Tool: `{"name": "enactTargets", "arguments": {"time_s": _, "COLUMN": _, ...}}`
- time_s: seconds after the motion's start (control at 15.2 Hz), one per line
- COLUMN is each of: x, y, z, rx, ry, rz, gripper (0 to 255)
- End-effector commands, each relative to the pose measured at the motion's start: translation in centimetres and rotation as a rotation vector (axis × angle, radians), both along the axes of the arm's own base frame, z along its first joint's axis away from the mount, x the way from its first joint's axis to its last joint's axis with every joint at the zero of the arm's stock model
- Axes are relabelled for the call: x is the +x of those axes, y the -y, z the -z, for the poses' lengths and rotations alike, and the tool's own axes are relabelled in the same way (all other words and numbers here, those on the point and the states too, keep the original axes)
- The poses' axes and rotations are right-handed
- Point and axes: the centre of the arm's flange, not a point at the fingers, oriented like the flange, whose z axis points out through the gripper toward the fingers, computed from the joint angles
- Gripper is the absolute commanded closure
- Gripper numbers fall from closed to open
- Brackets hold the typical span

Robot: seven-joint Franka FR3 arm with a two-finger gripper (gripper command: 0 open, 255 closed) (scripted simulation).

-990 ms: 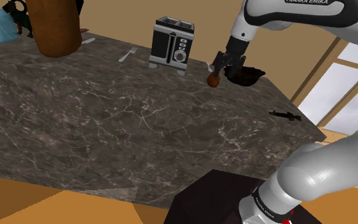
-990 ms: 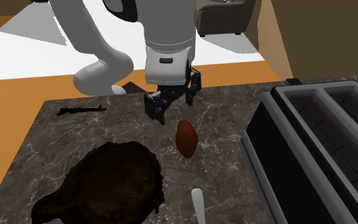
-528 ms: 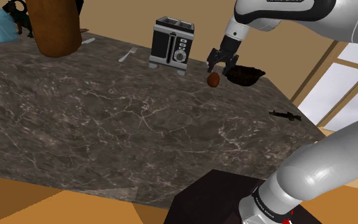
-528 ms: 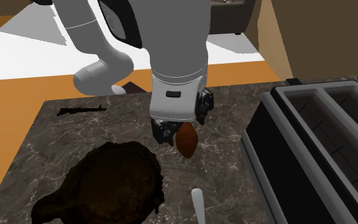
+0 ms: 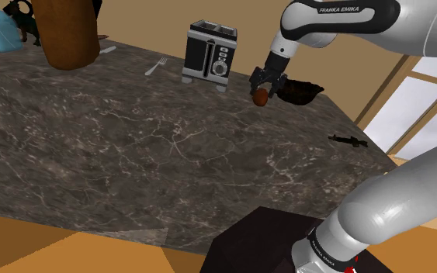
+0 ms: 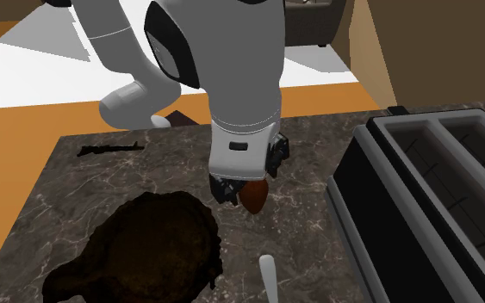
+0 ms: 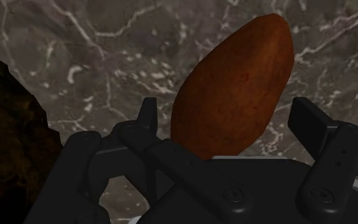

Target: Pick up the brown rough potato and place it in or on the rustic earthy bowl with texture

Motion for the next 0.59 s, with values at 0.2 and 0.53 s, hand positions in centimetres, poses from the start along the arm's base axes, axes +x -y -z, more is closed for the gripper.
{"name": "enactTargets", "arguments": {"time_s": 0.2, "x": 0.02, "y": 0.01, "z": 0.06, "rx": 0.000, "ry": 0.000, "rz": 0.000, "gripper": 0}}
{"name": "enactTargets", "arguments": {"time_s": 0.53, "x": 0.02, "y": 0.00, "z": 0.06, "rx": 0.000, "ry": 0.000, "rz": 0.000, "gripper": 255}}
